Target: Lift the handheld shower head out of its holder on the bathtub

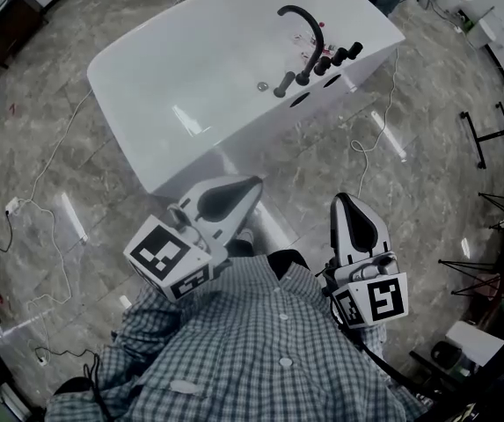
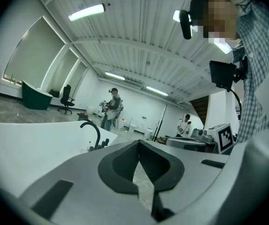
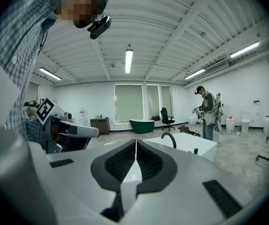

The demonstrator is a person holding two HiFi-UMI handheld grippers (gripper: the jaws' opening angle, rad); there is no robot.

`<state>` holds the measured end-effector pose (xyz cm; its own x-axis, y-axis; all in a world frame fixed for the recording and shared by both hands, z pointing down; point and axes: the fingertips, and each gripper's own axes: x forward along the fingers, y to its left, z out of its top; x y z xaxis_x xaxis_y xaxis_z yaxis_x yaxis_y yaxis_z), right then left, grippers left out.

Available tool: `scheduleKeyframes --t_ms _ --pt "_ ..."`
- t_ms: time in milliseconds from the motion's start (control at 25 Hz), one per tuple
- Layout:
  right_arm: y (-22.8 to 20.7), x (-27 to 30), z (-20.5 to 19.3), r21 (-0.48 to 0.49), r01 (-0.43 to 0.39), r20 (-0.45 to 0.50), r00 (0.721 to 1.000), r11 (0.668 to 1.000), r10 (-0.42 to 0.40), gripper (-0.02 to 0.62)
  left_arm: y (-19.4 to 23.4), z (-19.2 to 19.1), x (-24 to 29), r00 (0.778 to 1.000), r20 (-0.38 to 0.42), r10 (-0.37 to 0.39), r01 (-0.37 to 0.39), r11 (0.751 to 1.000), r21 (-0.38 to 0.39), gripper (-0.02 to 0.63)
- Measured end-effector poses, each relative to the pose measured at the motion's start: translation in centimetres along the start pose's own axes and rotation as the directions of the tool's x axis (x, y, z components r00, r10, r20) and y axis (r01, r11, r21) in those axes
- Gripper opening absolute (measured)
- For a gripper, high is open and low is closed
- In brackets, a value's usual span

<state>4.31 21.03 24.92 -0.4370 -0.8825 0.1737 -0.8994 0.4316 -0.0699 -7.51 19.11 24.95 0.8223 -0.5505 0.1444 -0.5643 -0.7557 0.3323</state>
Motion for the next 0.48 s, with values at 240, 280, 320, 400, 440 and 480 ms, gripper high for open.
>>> scheduleKeyframes --t_ms 240,280,320,400,440,480 --pt "-1.9 1.9 -0.8 0.027 0.016 -0.022 1.000 1.000 -0.016 0.018 2.2 -0.3 1.2 1.000 -0.010 0.017 -0.017 1.000 -0.018 0.005" --pt "-2.2 2.2 -0.9 0.032 0.017 -0.025 1.000 0.999 -0.016 0.018 2.4 -0.3 1.5 1.000 -0.013 0.020 -0.020 1.000 -0.022 0.005" --pt "-2.5 2.4 -0.9 0.042 0.016 -0.025 1.000 0.999 -0.015 0.018 2.6 -0.3 1.6 1.000 -0.016 0.023 -0.023 0.999 -0.024 0.005" --pt "-2.9 3.0 -0.7 0.074 0.009 -0.014 1.000 0.997 -0.008 0.018 2.8 -0.2 1.7 0.999 -0.021 0.028 -0.029 0.999 -0.021 0.005" --pt "-3.2 3.5 -0.7 0.091 0.004 -0.006 1.000 0.996 -0.003 0.018 3.1 -0.2 2.0 0.999 -0.023 0.032 -0.033 0.999 -0.018 0.005" --pt "-3.7 4.2 -0.8 0.103 -0.004 -0.001 1.000 0.995 0.004 0.018 3.5 -0.2 2.5 0.999 -0.026 0.037 -0.038 0.999 -0.014 0.005"
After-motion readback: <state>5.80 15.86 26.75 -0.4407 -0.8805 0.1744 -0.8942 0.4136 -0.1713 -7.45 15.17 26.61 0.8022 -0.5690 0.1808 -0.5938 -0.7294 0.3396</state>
